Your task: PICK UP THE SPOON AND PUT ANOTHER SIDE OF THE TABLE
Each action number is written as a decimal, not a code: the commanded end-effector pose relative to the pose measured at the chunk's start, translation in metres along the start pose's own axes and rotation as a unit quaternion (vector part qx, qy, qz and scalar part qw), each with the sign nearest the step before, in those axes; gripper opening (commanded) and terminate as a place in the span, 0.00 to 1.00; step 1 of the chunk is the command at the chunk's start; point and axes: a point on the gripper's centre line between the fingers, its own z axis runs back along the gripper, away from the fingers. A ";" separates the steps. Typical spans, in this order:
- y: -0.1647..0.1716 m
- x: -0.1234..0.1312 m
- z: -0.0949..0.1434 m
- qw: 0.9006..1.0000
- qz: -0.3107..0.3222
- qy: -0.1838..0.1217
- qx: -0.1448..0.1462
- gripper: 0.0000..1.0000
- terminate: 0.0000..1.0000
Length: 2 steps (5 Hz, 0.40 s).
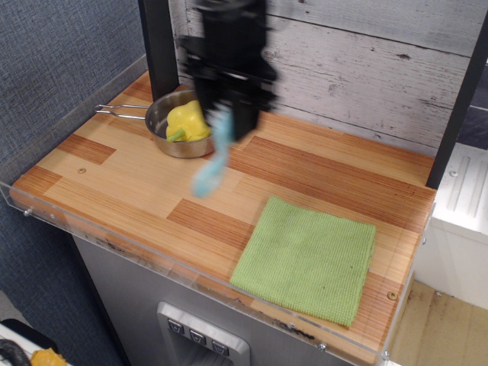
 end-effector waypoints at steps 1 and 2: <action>0.085 -0.059 0.011 1.000 0.019 -0.021 -0.003 0.00 0.00; 0.122 -0.077 -0.005 1.000 0.031 0.000 0.004 0.00 0.00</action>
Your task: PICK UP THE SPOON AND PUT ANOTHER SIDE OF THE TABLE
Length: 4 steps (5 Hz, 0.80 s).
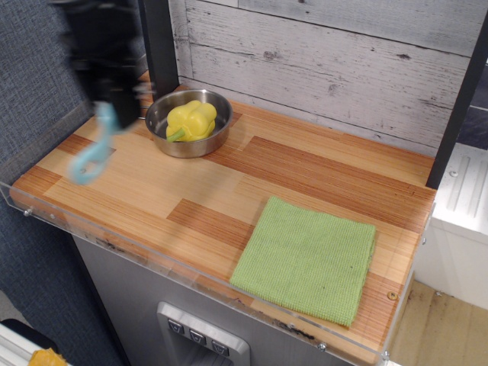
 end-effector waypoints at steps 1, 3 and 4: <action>0.060 -0.015 -0.015 1.000 -0.011 0.007 0.028 0.00 0.00; 0.084 0.001 -0.031 0.997 -0.021 0.024 0.068 0.00 0.00; 0.080 0.022 -0.039 0.995 -0.042 0.036 0.081 0.00 0.00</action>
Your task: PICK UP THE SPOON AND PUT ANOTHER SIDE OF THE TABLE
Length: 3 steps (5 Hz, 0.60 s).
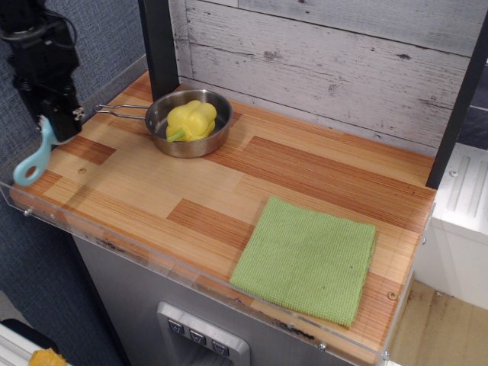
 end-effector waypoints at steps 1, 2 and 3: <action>-0.002 0.040 0.002 0.999 -0.035 -0.002 0.034 0.00 0.00; -0.008 0.048 -0.008 0.998 -0.045 0.014 0.032 0.00 0.00; -0.009 0.044 -0.014 0.998 -0.043 0.029 0.031 0.00 0.00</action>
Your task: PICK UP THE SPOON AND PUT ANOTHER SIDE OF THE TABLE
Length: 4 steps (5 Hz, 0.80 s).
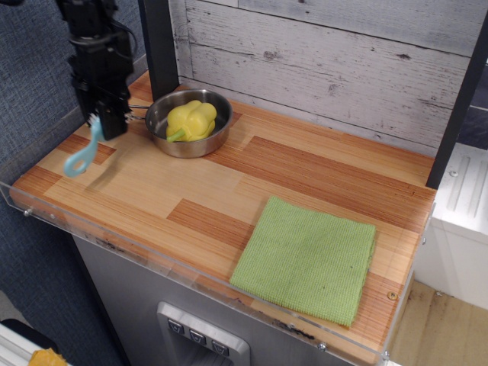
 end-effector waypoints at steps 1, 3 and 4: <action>0.001 -0.009 0.010 1.000 0.002 0.002 0.013 0.00 0.00; -0.004 -0.009 0.043 0.999 0.014 -0.014 0.028 1.00 0.00; -0.020 -0.007 0.091 0.997 0.020 -0.058 0.039 1.00 0.00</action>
